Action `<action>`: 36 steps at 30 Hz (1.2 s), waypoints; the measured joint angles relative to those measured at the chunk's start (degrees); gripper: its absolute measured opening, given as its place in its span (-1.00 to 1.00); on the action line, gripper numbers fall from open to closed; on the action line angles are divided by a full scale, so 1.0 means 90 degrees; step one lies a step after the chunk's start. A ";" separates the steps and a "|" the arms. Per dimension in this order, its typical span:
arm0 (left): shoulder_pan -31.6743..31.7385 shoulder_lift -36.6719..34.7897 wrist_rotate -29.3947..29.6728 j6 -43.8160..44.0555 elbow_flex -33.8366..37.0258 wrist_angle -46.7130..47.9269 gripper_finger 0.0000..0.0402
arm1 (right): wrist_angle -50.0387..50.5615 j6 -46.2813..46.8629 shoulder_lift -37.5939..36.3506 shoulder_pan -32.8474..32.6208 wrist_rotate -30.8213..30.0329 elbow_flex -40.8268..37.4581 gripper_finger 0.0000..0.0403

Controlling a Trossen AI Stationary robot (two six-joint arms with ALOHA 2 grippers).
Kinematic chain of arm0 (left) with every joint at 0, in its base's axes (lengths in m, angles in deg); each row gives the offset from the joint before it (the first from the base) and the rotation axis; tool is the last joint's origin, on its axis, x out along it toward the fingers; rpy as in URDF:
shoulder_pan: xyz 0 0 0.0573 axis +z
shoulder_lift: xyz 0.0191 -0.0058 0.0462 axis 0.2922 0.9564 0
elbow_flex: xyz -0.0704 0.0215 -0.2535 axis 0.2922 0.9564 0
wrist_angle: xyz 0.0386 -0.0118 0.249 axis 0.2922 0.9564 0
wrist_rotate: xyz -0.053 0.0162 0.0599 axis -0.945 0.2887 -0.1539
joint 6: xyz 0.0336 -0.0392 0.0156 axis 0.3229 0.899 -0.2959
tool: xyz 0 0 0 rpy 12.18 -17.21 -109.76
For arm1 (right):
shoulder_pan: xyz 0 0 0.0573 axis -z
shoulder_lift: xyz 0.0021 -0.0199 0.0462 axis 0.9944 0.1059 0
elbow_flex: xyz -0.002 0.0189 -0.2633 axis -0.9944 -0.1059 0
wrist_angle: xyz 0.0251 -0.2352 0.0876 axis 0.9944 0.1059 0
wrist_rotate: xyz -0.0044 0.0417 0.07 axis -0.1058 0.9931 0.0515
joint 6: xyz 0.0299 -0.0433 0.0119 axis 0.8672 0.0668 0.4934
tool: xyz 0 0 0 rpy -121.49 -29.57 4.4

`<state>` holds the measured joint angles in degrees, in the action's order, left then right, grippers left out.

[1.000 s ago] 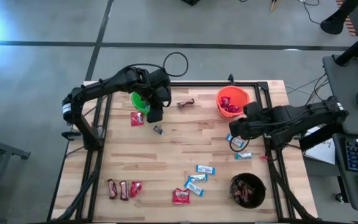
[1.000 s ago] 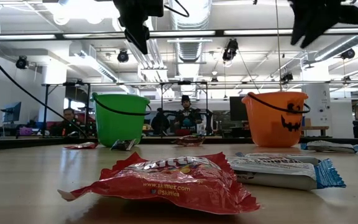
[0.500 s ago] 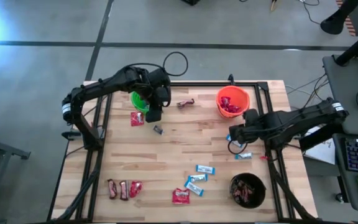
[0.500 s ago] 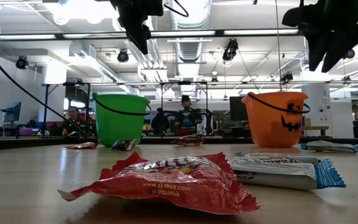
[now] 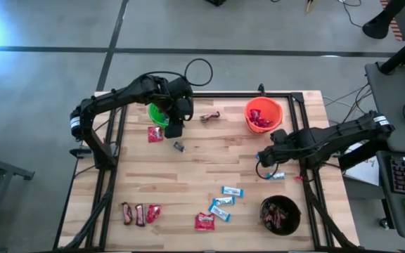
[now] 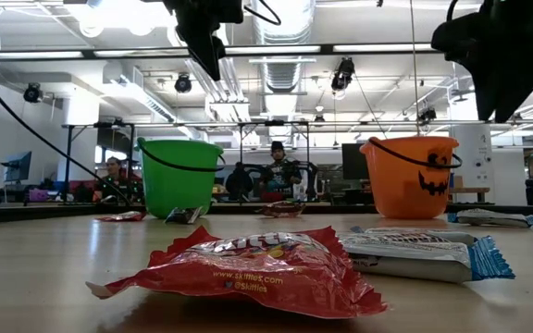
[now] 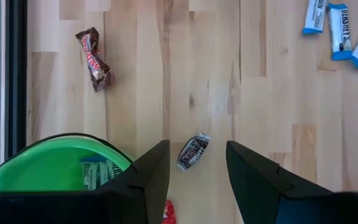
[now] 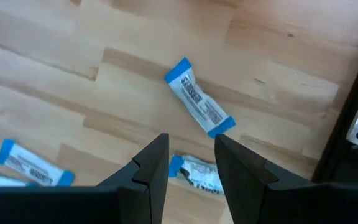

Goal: Sort candy
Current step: Put the white candy into the green bucket

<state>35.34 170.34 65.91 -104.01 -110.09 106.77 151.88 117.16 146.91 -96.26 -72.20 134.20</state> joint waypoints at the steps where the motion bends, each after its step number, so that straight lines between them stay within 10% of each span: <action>1: 0.0000 0.0000 -0.0001 0.0024 0.0000 0.0001 -0.31 | -0.0001 -0.0116 0.0000 0.0000 0.0044 -0.0009 -0.40; 24: -0.0027 0.0000 -0.0573 0.1008 0.0000 -0.0446 -0.31 | -0.0417 -0.4480 0.0520 0.0958 0.0200 -0.0509 -0.04; 36: -0.0034 0.0000 -0.0589 0.1472 0.0000 -0.0567 -0.31 | -0.1208 -0.5757 0.0347 0.1712 0.1504 -0.0959 -0.04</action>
<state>35.03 170.34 60.61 -90.77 -110.09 101.67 141.00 65.34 150.04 -80.85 -58.66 125.57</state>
